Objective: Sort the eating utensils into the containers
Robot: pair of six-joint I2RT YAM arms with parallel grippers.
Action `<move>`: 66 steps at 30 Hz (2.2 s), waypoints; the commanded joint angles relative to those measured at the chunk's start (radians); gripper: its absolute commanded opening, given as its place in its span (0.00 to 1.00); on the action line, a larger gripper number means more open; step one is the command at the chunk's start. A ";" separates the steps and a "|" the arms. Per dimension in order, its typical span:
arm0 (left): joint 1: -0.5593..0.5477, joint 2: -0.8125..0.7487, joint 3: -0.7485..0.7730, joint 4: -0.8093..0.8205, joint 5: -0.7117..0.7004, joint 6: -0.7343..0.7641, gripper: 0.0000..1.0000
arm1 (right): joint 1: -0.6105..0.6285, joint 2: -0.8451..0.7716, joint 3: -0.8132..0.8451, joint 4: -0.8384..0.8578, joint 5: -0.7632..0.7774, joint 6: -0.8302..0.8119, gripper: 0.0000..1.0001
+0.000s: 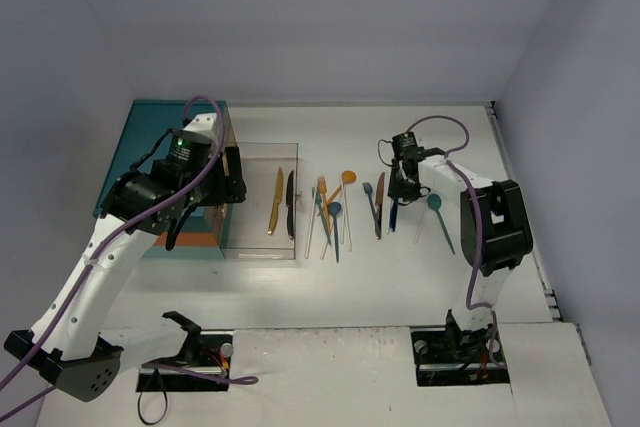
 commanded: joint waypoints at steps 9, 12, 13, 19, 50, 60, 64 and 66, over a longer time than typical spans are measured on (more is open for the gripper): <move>0.007 -0.010 0.011 0.029 0.002 -0.010 0.65 | -0.002 0.033 -0.016 0.010 -0.015 0.024 0.27; 0.007 -0.010 0.011 0.029 -0.002 -0.008 0.65 | -0.002 0.041 -0.036 0.012 -0.006 0.032 0.27; 0.007 -0.010 0.010 0.029 -0.002 -0.008 0.65 | -0.002 0.043 -0.042 0.013 -0.007 0.033 0.28; 0.007 -0.007 0.011 0.029 -0.003 -0.008 0.65 | -0.003 0.041 -0.083 0.013 0.012 0.047 0.27; 0.007 -0.003 0.061 0.029 -0.026 0.010 0.65 | 0.449 -0.079 0.354 0.041 0.013 0.196 0.00; 0.008 -0.051 0.033 0.020 -0.025 0.001 0.65 | 0.629 0.283 0.633 0.074 0.107 0.305 0.00; 0.008 -0.071 0.021 0.014 -0.024 -0.005 0.66 | 0.648 0.374 0.651 0.075 0.123 0.340 0.00; 0.008 -0.078 0.018 0.012 -0.026 -0.007 0.65 | 0.651 0.402 0.655 0.077 0.124 0.345 0.00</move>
